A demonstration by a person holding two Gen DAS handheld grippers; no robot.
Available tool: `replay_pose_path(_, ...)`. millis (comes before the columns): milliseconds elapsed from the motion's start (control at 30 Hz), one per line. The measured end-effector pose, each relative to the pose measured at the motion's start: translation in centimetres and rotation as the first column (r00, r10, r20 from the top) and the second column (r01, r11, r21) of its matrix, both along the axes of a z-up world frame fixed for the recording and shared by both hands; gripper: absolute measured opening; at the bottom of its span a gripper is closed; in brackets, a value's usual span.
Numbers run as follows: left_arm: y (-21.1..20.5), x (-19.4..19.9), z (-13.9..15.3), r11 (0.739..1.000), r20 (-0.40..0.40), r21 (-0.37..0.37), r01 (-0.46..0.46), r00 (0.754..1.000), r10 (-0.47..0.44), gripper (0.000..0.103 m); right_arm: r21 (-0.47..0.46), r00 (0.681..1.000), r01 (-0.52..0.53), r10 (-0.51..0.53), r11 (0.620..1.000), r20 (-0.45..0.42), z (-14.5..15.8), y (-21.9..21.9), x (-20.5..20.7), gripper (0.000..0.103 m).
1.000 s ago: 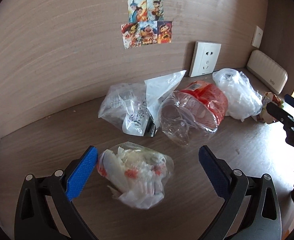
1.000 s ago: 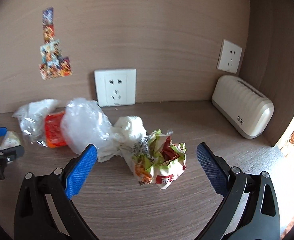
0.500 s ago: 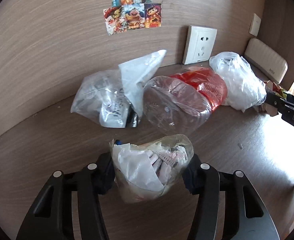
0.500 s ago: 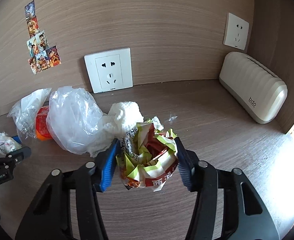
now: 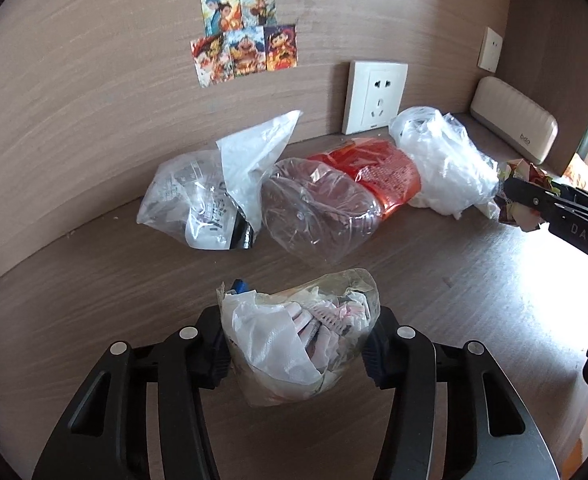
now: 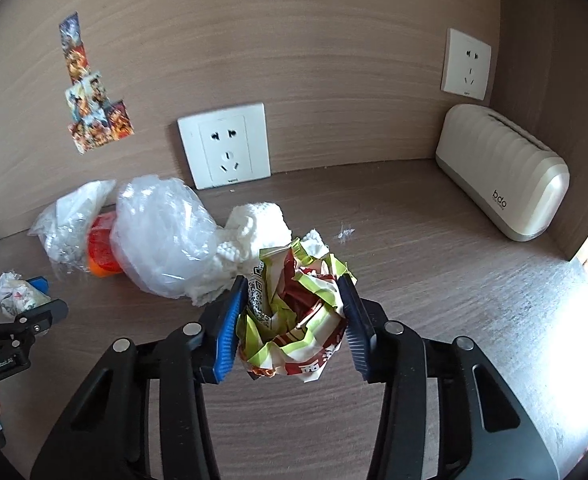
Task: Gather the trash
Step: 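Carry the wrapper bag and snack bag over the white trash bin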
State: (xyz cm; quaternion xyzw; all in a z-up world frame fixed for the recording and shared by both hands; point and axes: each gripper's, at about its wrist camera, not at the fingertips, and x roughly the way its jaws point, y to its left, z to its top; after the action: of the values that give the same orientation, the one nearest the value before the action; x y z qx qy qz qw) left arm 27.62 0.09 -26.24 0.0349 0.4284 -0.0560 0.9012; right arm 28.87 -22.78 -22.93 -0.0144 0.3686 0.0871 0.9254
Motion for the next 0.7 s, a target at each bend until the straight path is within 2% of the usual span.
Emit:
replay_pose_path(333, -0.8, -2.6, 3.1, 1.000, 0.049, -0.012, 0.022, 0.999, -0.021, 0.051, 0.002, 0.998, -0.031, 0.031, 1.000, 0.058, 3.8, -0.3, -4.3, 0.047)
replay_pose_path(700, -5.1, -6.9, 6.6, 0.995, 0.111, -0.017, 0.100, 0.989, -0.098, 0.051, 0.012, 0.994, -0.023, 0.021, 1.000, 0.111, 7.9, -2.0, -11.1, 0.047)
